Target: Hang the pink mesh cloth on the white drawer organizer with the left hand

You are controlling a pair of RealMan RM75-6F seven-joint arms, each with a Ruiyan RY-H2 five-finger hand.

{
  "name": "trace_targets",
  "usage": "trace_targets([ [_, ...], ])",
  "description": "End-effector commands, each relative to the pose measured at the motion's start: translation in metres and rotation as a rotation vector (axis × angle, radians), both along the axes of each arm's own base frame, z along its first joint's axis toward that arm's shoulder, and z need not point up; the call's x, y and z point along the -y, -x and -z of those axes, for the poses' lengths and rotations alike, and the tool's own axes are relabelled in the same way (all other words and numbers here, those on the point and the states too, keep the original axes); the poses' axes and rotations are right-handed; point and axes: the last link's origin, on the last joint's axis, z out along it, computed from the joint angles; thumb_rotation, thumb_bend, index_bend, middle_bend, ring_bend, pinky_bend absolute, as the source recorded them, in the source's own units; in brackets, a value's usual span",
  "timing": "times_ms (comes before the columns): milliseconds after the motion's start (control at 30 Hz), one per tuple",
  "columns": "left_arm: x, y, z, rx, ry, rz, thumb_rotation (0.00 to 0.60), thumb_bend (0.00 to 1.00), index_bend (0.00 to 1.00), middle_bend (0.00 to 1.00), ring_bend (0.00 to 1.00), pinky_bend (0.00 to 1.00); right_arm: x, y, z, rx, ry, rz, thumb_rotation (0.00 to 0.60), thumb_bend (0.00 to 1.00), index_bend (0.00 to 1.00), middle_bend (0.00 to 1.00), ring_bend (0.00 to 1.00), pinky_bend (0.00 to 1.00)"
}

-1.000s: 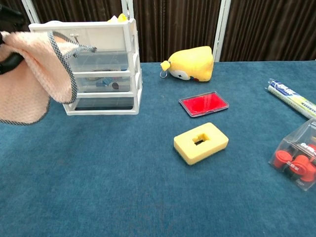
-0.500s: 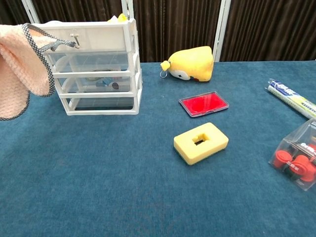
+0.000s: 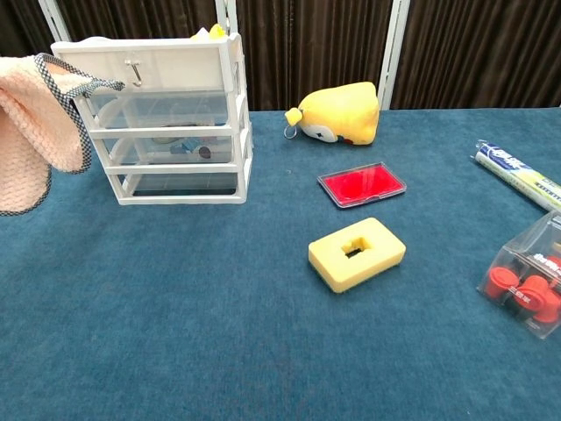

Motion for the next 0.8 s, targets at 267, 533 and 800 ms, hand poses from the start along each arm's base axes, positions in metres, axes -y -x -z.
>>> trace_targets([
  [267,-0.001,-0.008,-0.003,0.043,-0.009,0.032,0.600,0.79,0.97,1.00,0.95,0.76,0.000,0.000,0.000,0.000,0.002,0.000,0.600,0.00,0.00,0.00,0.00,0.00],
  [533,-0.006,-0.014,0.003,0.041,0.002,0.036,0.600,0.79,0.97,1.00,0.95,0.76,0.000,0.000,0.000,0.002,0.002,0.001,0.600,0.00,0.00,0.00,0.00,0.00],
  [800,-0.011,-0.012,0.009,0.035,0.004,0.022,0.600,0.79,0.98,1.00,0.95,0.76,0.000,0.000,-0.001,0.003,0.003,0.001,0.600,0.00,0.00,0.00,0.00,0.00],
])
